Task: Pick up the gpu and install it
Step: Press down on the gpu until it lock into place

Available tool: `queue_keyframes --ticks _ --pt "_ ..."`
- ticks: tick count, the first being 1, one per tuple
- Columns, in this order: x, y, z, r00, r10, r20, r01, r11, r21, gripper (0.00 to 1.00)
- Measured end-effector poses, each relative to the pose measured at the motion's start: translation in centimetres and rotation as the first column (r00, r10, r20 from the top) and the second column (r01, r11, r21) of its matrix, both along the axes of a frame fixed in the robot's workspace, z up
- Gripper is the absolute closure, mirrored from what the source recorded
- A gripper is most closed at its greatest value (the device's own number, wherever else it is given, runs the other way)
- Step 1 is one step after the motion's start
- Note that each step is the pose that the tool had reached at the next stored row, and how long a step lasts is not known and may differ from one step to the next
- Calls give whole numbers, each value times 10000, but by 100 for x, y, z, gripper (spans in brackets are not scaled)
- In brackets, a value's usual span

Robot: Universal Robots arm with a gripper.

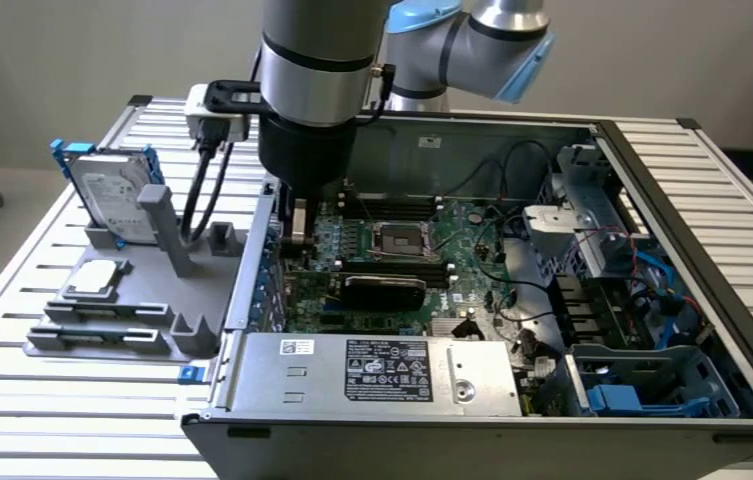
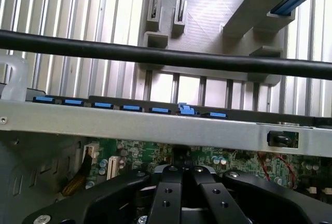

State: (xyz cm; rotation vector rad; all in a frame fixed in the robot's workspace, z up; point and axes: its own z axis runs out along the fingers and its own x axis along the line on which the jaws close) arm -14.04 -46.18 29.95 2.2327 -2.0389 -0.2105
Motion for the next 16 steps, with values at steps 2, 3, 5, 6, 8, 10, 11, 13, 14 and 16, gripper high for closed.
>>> queue_keyframes --ticks 2,3,5,6,8,10,11,13,14,16 --pt "0 -5 6 10000 2 0 -2 10000 -54 89" --pt "-1 -9 13 10000 0 -3 0 10000 -69 89" --pt "0 -25 39 10000 1 0 -1 10000 -87 89" --pt "0 -35 51 10000 2 -1 -2 10000 -95 89" --pt "0 -51 66 10000 1 0 -1 9999 -113 89" --pt "-1 -67 69 10000 0 0 0 9999 -141 89" --pt "-3 -72 69 10000 0 -1 0 9999 -159 89" --pt "-6 -77 64 10000 1 2 -1 9998 -195 89" --pt "-9 -78 61 10000 2 0 -2 9998 -211 89" --pt "-16 -78 46 10000 1 1 -1 9997 -248 89"
